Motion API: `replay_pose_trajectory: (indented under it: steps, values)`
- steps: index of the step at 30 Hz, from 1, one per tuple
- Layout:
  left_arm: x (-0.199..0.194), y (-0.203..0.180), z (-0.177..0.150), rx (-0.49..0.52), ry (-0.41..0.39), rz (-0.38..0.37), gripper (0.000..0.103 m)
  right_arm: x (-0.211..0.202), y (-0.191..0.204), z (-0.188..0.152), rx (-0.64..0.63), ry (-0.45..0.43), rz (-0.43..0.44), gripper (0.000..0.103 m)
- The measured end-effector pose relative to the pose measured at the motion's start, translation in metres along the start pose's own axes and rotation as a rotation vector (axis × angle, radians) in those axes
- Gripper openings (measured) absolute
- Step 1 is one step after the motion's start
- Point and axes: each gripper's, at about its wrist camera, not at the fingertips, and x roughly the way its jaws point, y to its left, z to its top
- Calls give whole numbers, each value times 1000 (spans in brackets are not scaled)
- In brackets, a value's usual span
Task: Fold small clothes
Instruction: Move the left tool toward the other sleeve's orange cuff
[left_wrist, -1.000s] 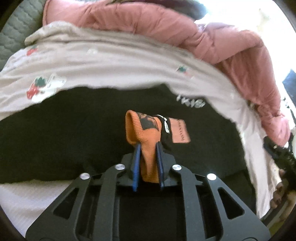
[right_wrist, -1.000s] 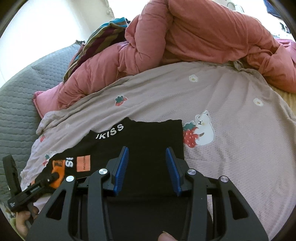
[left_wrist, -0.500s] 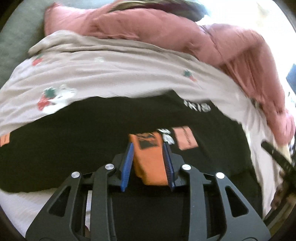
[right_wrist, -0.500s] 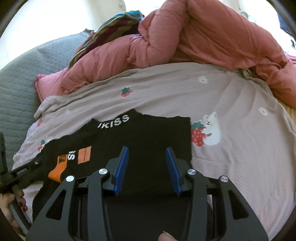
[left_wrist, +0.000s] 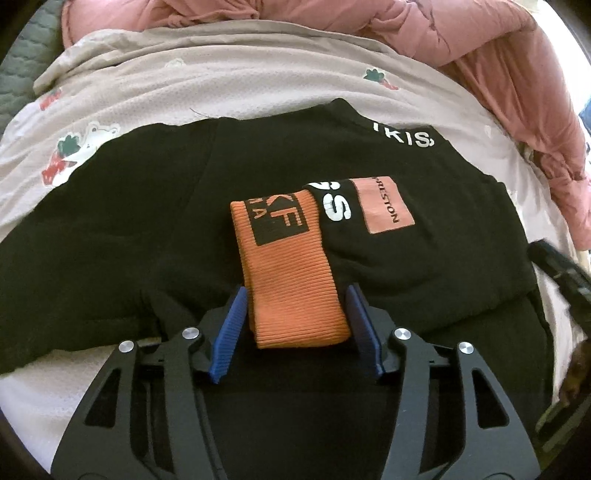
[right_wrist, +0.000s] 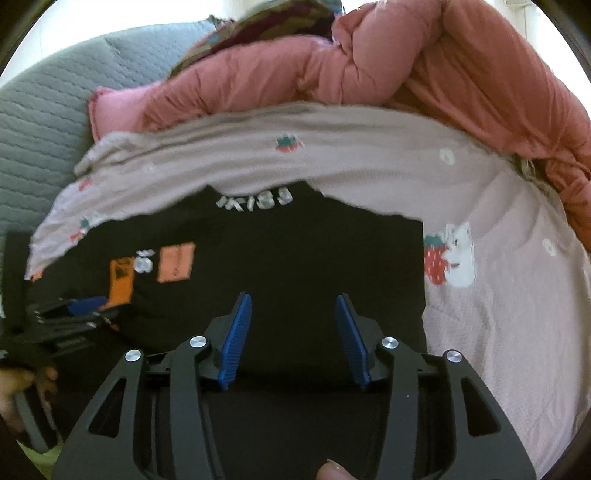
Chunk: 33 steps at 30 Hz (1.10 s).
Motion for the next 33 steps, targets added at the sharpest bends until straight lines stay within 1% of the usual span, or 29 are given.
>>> replay_pose_trajectory:
  steps: [2,3,4,6,8,10,11,13,14,17,18,20,22,23,25,27,30,33]
  values:
    - [0,-1,0,5,-2,4,48,21,-11,-6,18,86,-61,47]
    - [-1,-1,-1,8,-3,6,48,30,-17,-10,37,121,-74,46]
    - [0,-1,-1,13,-2,9,49,38,-28,-15,78,148,-68,45]
    - [-1,0,-1,14,-1,10,50,38,-35,-16,126,143,-31,45]
    - [-4,1,-1,14,-3,5,51,34,-34,-14,126,140,-31,47]
    - [-8,1,-1,17,-10,1,53,29,-33,-14,132,132,-22,49]
    - [-10,1,-1,21,-13,1,56,26,-33,-14,134,129,-18,51]
    - [-13,-1,0,36,-14,6,66,21,-32,-14,132,125,-15,53]
    - [-13,-3,-1,48,-13,12,67,19,-32,-15,132,122,-11,53]
    - [-17,-5,-2,62,-18,14,68,11,-30,-13,133,105,1,63]
    - [-20,-6,-2,65,-23,11,71,9,-29,-13,134,100,5,69]
    - [-27,-8,-1,71,-43,8,78,4,-26,-11,135,85,15,73]
    - [-36,-10,-1,76,-68,-3,79,-2,-22,-9,129,70,17,78]
    - [-40,-10,0,78,-79,-9,82,-4,-21,-8,127,62,20,79]
    - [-48,-10,0,83,-98,-13,82,-10,-18,-7,124,44,26,82]
    - [-53,-8,0,84,-109,-6,90,-15,-16,-6,121,34,35,85]
    - [-63,2,0,59,-133,-6,92,-21,-11,-5,113,18,37,90]
    - [-71,11,-1,33,-154,-10,93,-27,-5,-4,104,10,44,92]
